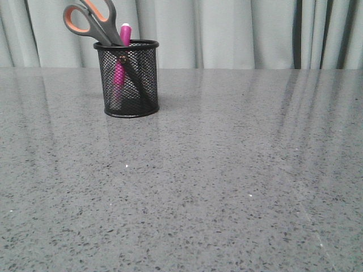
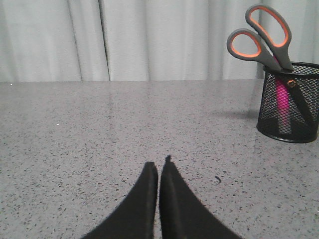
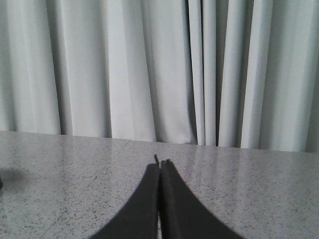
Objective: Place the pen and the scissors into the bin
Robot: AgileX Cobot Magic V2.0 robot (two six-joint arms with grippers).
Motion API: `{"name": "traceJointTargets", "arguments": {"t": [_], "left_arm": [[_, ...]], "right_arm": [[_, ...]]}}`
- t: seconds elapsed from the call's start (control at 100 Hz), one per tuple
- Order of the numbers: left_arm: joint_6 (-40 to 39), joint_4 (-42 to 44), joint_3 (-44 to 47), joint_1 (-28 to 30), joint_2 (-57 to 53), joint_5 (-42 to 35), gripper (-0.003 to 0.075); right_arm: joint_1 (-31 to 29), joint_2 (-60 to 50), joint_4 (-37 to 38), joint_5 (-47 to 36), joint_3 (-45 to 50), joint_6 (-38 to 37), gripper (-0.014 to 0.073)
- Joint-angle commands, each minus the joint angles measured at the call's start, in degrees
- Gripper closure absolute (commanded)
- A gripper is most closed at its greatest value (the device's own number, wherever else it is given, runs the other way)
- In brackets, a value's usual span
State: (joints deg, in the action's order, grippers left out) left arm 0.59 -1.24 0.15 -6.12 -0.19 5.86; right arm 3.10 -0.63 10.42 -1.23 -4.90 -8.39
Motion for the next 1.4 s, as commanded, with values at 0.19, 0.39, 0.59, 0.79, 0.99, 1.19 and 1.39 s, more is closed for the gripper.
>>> {"name": "traceJointTargets", "arguments": {"t": [0.19, 0.39, 0.59, 0.79, 0.99, 1.19, 1.39], "left_arm": [[-0.6, -0.6, 1.3, 0.2, -1.5, -4.7, 0.0741], [-0.6, -0.6, 1.3, 0.2, -1.5, -4.7, 0.0742], [-0.6, -0.6, 1.3, 0.2, -1.5, -4.7, 0.0742], [-0.6, -0.6, 1.3, 0.2, -1.5, -4.7, 0.0741], [-0.6, -0.6, 1.3, 0.2, -1.5, -4.7, 0.0742], [-0.6, -0.6, 1.3, 0.2, -1.5, -4.7, 0.0742], [-0.6, -0.6, 1.3, 0.2, -1.5, -4.7, 0.0742]], "right_arm": [[-0.2, 0.6, -0.2, -3.9, -1.6, 0.2, 0.0666], [-0.2, 0.6, -0.2, -3.9, -1.6, 0.2, 0.0666], [-0.2, 0.6, -0.2, -3.9, -1.6, 0.2, 0.0666], [-0.2, 0.6, -4.3, -2.8, -0.8, 2.9, 0.0665], [-0.2, 0.6, -13.8, -6.4, 6.6, 13.2, 0.0666], [-0.2, -1.0, -10.1, -0.2, 6.5, 13.1, 0.0666], [-0.2, -1.0, -10.4, 6.0, 6.5, 13.0, 0.0666]]}}
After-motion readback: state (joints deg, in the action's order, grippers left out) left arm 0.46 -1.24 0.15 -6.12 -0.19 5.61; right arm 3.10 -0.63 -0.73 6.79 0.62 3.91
